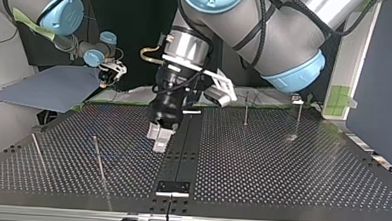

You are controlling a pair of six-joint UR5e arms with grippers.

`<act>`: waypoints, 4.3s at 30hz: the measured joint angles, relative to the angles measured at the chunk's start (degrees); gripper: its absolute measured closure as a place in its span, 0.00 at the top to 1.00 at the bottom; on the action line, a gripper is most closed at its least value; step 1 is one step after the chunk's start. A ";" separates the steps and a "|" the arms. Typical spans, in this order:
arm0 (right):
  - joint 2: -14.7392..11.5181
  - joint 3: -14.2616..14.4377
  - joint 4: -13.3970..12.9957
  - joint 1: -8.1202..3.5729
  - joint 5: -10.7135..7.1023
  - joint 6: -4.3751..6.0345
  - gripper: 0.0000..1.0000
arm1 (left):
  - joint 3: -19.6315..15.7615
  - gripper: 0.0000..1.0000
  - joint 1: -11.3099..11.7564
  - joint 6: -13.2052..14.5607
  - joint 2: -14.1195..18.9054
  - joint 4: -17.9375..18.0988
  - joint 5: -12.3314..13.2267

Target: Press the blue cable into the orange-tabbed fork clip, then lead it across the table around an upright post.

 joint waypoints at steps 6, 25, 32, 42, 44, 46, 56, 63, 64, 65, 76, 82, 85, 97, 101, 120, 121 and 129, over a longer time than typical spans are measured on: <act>0.00 -0.02 0.01 0.05 0.00 0.02 0.00 | -3.47 1.00 0.01 -0.94 0.00 3.46 -0.14; 0.00 0.00 -0.08 0.39 -0.26 0.26 0.00 | -14.21 1.00 0.00 -3.49 -0.04 14.20 -3.45; 0.00 -0.02 -0.07 0.47 -0.27 0.26 0.00 | -17.88 1.00 0.01 -4.15 -0.01 17.87 -4.41; 0.00 0.02 -0.08 0.55 -0.33 0.26 0.00 | -23.59 1.00 -0.09 -4.20 -0.02 23.60 -6.10; 0.00 0.02 -0.08 0.56 -0.33 0.26 0.00 | -24.69 1.00 -0.13 -4.20 -0.02 24.68 -6.36; 0.00 0.00 -0.08 0.57 -0.34 0.26 0.00 | -25.85 1.00 -0.17 -4.18 -0.01 25.87 -6.90; 0.02 0.00 -0.11 0.66 -0.35 0.19 0.00 | -31.25 1.00 -0.12 -4.20 -0.10 31.27 -10.99; 0.02 0.01 -0.17 0.95 -0.35 0.09 0.00 | -34.80 1.00 0.75 -5.78 -1.74 34.82 -9.68; 0.02 0.01 -0.16 0.97 -0.36 0.09 0.00 | -35.29 1.00 0.87 -5.87 -2.17 35.28 -9.53; 0.02 0.01 -0.16 0.99 -0.36 0.09 0.00 | -35.75 1.00 0.98 -5.94 -2.59 35.74 -9.41; 0.02 -0.02 -0.03 1.15 -0.44 0.04 0.00 | -40.87 1.00 1.63 -5.61 -7.64 39.01 -9.48; 0.01 -0.02 -0.07 1.16 -0.44 0.04 0.00 | -43.92 1.00 1.94 -5.01 -9.69 38.78 -9.59; 0.01 0.00 -0.08 1.16 -0.44 0.04 0.00 | -45.39 1.00 2.00 -4.93 -9.88 38.59 -9.59; 0.01 -0.03 0.05 1.25 -0.58 0.00 0.00 | -51.57 1.00 1.77 -4.26 -9.93 38.45 -8.90; 0.01 -0.01 0.08 1.50 -0.74 -0.01 0.00 | -53.66 1.00 1.54 -4.02 -9.93 39.22 -7.17; 0.09 0.03 0.19 1.98 -0.88 0.00 0.00 | -58.49 1.00 1.85 -3.85 -9.93 41.31 -3.51; 0.09 0.03 0.19 1.98 -0.88 0.00 0.00 | -58.49 1.00 1.85 -3.85 -9.93 41.31 -3.51; 0.09 0.03 0.18 1.98 -0.89 0.00 0.00 | -58.51 1.00 1.85 -3.85 -9.93 41.31 -3.51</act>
